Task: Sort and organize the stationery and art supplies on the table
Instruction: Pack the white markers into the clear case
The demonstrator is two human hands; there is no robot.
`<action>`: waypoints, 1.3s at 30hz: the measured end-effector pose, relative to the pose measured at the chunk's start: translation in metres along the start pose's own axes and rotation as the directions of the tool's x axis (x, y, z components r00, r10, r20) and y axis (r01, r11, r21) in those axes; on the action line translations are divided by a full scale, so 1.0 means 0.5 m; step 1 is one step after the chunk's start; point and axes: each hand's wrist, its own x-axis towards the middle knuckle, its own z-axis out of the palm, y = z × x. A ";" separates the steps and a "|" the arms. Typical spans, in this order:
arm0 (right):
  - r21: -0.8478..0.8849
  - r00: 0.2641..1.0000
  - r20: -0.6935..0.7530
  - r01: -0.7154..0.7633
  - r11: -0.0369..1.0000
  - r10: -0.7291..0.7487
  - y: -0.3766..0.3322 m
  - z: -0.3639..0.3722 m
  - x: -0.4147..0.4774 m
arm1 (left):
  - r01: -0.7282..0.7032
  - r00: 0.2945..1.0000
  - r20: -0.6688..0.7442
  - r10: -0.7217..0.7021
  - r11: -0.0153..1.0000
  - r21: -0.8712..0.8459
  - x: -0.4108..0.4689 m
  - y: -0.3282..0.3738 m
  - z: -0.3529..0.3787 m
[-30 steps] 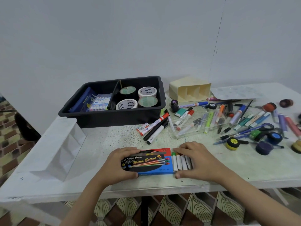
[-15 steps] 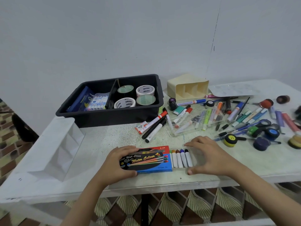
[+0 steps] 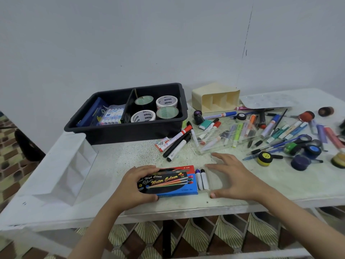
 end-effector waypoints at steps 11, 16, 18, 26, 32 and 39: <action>0.033 0.999 0.032 0.025 0.999 -0.026 -0.019 0.019 0.027 | -0.020 0.999 -0.048 0.019 1.000 -0.015 0.000 0.014 0.012; -0.059 0.988 0.157 0.013 0.998 -0.004 -0.023 0.021 0.032 | -0.008 0.999 -0.051 0.008 1.000 0.002 -0.001 0.015 0.014; -0.138 0.974 0.226 0.036 0.990 -0.004 -0.023 0.030 0.029 | -0.011 0.998 -0.054 0.012 1.000 0.011 -0.001 0.016 0.014; -0.024 0.993 0.115 0.006 1.000 -0.003 -0.061 0.068 0.017 | -0.014 0.994 -0.109 0.013 1.000 -0.015 -0.006 0.018 0.021; 0.618 0.994 -0.104 0.040 0.785 0.031 -0.095 0.068 0.014 | -0.064 0.986 -0.161 0.049 0.994 -0.090 0.003 0.042 0.023; 0.922 0.976 0.005 -0.088 0.376 0.218 -0.091 0.040 0.034 | 0.021 0.995 -0.098 -0.023 0.999 -0.027 0.017 0.067 0.039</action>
